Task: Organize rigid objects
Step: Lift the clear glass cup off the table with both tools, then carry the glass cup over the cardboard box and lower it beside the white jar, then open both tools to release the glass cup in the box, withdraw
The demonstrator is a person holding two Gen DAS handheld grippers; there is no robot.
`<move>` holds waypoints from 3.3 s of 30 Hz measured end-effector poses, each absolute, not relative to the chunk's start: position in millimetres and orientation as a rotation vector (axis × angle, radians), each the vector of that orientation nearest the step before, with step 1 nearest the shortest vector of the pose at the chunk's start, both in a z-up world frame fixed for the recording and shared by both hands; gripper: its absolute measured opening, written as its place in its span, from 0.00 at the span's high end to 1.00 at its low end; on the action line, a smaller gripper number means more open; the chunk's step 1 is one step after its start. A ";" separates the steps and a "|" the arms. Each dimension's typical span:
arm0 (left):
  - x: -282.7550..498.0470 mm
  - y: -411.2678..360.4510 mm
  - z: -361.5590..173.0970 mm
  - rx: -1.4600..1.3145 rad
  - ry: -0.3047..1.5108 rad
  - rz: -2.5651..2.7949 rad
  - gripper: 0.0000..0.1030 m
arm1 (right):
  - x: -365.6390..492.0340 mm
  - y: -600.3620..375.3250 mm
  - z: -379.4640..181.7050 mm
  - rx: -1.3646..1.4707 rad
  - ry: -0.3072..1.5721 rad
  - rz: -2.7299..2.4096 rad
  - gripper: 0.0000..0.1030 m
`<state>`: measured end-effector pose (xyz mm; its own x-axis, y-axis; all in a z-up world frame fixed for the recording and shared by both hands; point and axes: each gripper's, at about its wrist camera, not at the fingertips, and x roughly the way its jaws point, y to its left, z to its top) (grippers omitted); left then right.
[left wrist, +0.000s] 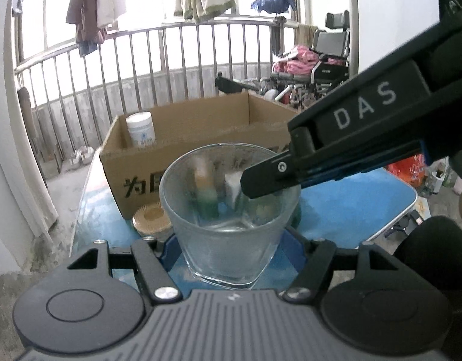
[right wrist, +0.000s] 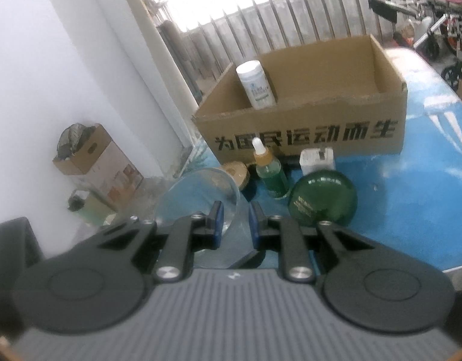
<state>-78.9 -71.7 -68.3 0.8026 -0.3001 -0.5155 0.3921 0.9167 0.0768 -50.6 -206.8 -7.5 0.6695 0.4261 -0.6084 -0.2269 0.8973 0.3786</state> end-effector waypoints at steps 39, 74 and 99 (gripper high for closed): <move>69.8 -132.5 34.1 0.140 0.467 -0.457 0.32 | 76.2 -273.3 123.7 0.137 0.565 0.363 0.82; 298.3 -112.1 -66.2 0.182 0.975 -0.345 0.32 | 362.0 -255.8 -26.4 0.282 1.036 0.404 0.82; 311.8 -114.0 -60.1 0.178 0.977 -0.288 0.14 | 386.6 -261.5 -51.2 0.344 1.037 0.409 0.84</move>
